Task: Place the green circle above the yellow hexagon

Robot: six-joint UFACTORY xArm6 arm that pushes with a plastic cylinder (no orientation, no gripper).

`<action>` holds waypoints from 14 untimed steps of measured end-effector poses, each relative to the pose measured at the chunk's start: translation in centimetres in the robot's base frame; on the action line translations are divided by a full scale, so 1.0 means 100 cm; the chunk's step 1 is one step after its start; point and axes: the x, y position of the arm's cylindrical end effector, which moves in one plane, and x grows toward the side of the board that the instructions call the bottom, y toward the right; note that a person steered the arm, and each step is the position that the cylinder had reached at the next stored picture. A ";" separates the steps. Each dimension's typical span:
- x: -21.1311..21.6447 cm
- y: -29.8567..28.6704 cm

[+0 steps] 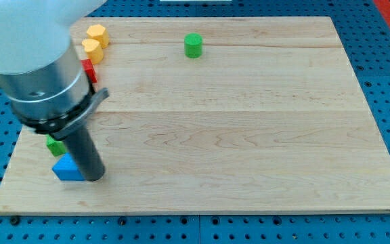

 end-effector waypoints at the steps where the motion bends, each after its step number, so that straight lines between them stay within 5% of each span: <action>1: 0.001 -0.015; 3: -0.013 0.047; 4: -0.066 0.182; 6: -0.244 0.186; 8: -0.323 0.141; 9: -0.317 0.177; 10: -0.373 0.177; 11: -0.353 0.142; 12: -0.338 0.177; 14: -0.339 0.094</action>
